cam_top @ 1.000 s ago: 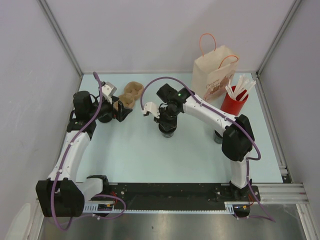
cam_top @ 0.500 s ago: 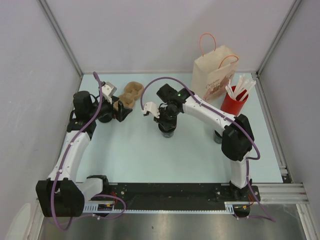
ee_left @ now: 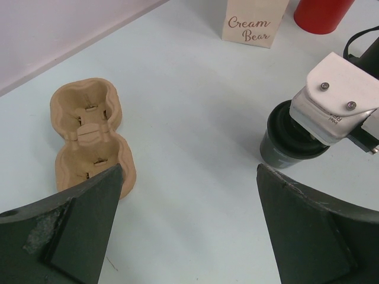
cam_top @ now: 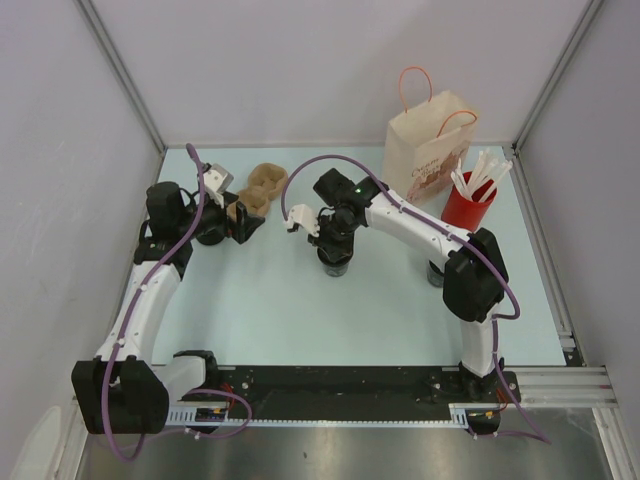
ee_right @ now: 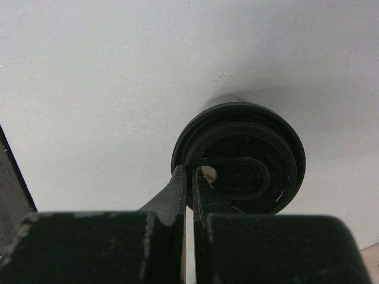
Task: Pack the takeout coffee
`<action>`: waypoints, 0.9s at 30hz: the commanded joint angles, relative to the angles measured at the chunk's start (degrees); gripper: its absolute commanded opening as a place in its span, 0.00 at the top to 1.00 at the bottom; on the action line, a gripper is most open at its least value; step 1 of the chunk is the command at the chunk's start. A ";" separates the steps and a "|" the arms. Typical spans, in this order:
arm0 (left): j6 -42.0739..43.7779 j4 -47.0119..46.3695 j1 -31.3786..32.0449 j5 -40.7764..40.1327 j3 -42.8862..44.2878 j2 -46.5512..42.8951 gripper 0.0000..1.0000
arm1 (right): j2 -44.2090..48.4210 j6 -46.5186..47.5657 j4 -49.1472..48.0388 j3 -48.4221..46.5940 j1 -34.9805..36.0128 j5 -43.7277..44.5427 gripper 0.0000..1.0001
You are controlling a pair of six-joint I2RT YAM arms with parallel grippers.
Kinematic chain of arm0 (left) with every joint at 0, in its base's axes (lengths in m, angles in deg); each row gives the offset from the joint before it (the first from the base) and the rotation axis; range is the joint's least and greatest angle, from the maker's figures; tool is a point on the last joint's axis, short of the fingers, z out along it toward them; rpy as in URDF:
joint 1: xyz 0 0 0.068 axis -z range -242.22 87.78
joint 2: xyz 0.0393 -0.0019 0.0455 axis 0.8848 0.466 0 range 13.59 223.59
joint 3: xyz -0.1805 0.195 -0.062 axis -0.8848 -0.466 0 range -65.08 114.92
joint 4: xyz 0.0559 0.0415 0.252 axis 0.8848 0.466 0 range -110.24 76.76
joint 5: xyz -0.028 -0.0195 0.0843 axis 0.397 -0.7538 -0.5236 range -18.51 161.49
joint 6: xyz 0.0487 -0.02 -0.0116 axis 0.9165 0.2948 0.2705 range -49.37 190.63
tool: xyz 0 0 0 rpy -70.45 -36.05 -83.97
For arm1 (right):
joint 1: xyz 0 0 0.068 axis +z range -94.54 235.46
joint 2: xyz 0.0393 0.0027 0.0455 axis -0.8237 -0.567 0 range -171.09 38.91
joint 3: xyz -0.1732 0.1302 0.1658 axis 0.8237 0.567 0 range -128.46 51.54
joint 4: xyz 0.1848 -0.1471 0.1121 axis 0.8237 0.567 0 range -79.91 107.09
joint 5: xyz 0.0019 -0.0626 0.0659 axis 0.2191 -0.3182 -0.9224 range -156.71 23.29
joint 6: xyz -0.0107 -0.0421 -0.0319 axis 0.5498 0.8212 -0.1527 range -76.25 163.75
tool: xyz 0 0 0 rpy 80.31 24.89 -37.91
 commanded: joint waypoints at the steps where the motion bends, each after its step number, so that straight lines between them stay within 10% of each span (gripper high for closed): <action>1: -0.29 -2.56 -0.54 1.75 -0.34 -0.27 0.01 | -0.67 0.36 0.99 -0.04 -0.37 0.19 1.00; 14: -0.29 -2.65 -0.46 1.93 -0.43 -0.10 0.01 | 1.70 0.71 1.00 -0.39 -0.63 -0.77 0.71; 27: -0.21 -2.91 -0.54 2.10 -0.60 -0.01 0.01 | 3.28 1.15 1.52 -0.57 -0.28 -1.21 0.69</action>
